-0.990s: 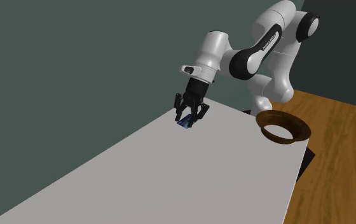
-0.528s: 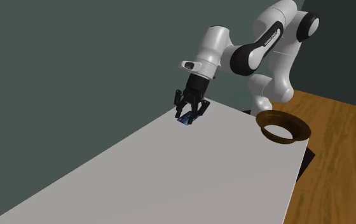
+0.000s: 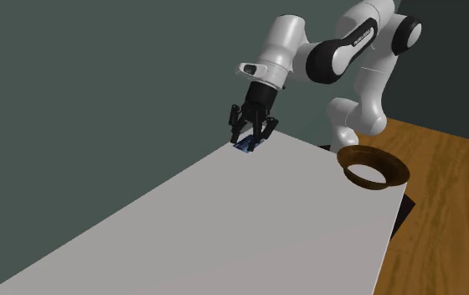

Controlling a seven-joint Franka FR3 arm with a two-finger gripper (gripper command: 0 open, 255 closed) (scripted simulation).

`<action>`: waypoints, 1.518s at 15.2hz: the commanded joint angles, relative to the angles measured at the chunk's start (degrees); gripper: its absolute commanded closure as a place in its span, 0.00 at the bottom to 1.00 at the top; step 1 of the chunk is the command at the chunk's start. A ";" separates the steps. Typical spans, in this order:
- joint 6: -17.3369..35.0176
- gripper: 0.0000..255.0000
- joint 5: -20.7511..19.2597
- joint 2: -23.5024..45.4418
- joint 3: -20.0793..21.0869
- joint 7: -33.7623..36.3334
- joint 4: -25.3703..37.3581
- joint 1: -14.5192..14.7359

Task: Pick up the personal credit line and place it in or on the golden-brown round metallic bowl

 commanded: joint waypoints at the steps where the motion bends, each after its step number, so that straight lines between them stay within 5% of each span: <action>1: -1.53 1.00 -0.38 -0.20 0.01 0.45 1.33 -0.12; 11: -8.98 1.00 -1.86 -0.57 -0.03 2.36 8.52 -0.58; 23: -10.21 1.00 -3.85 -18.06 9.64 16.36 -5.66 2.40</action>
